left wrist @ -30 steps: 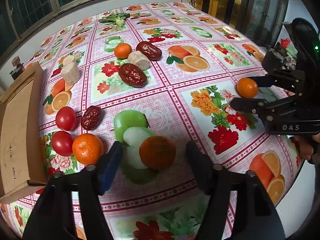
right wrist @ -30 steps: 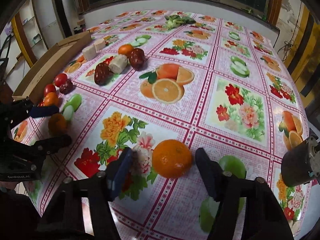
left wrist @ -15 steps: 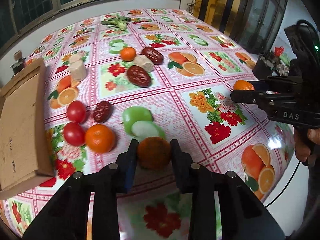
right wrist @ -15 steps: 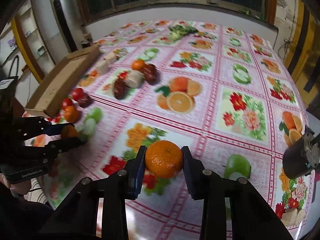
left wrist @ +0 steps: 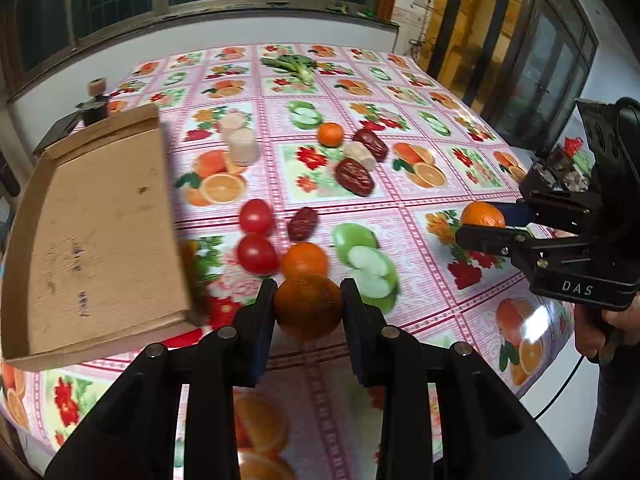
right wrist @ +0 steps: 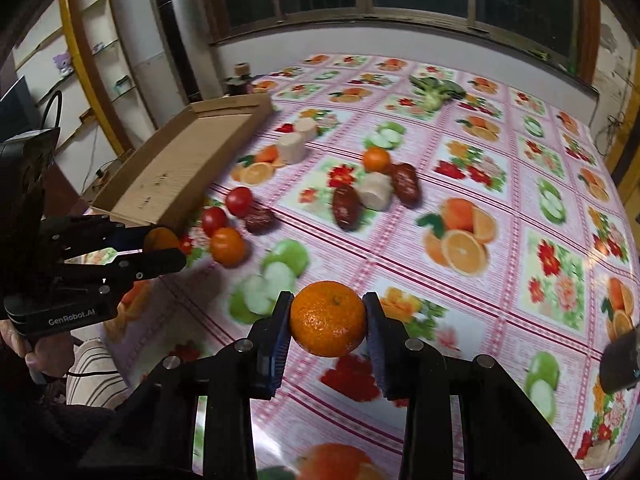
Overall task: Organize fruits
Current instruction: 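Carry both held oranges over the cardboard tray with both tools, then open the left tool to drop its orange in the tray while the right tool releases its orange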
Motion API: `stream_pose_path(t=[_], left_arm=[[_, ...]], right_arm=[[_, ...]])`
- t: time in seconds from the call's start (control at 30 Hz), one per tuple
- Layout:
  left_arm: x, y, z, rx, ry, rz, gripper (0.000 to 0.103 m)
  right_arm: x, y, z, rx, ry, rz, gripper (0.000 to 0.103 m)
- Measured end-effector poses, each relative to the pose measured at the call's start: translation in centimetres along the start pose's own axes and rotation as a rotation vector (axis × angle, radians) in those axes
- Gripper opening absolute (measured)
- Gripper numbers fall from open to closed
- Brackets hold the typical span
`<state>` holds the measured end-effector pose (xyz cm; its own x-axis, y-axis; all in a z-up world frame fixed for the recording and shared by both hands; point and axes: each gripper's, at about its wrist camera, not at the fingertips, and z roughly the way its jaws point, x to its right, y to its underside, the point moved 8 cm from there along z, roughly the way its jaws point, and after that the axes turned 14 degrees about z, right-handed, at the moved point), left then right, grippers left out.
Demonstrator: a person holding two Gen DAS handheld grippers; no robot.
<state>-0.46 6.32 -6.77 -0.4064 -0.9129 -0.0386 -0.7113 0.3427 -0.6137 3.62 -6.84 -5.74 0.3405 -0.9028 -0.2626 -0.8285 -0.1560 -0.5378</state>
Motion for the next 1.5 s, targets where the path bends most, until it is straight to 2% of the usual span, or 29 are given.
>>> stream_pose_path(t=[0.3, 0.6, 0.93, 1.07, 1.2, 1.33, 1.5], left_arm=[[-5.0, 1.5, -2.3, 0.021, -0.087, -0.064, 0.029], [-10.9, 2.6, -4.0, 0.036, -0.176, -0.162, 0.029], [-17.2, 4.2, -4.2, 0.014, -0.251, -0.248, 0.03], [-18.7, 5.1, -3.3, -0.028, -0.259, -0.266, 0.03], [-19.2, 6.0, -2.3, -0.06, -0.251, -0.266, 0.03], [-19.3, 6.9, -1.0, -0.099, -0.226, -0.267, 0.03], [-19.3, 7.7, 0.1, -0.138, -0.21, -0.26, 0.03]], right_arm=[[-5.5, -1.4, 1.2, -0.003, -0.083, -0.065, 0.035], [-12.8, -2.9, 3.3, -0.015, -0.194, -0.147, 0.035], [-20.4, -4.4, 7.7, -0.092, -0.313, -0.202, 0.035], [-22.6, -4.7, 10.8, -0.14, -0.314, -0.217, 0.035], [-23.1, -4.5, 13.8, -0.201, -0.282, -0.218, 0.035], [-23.5, -3.3, 15.2, -0.247, -0.27, -0.243, 0.036], [-24.1, -2.7, 15.6, -0.244, -0.251, -0.288, 0.039]])
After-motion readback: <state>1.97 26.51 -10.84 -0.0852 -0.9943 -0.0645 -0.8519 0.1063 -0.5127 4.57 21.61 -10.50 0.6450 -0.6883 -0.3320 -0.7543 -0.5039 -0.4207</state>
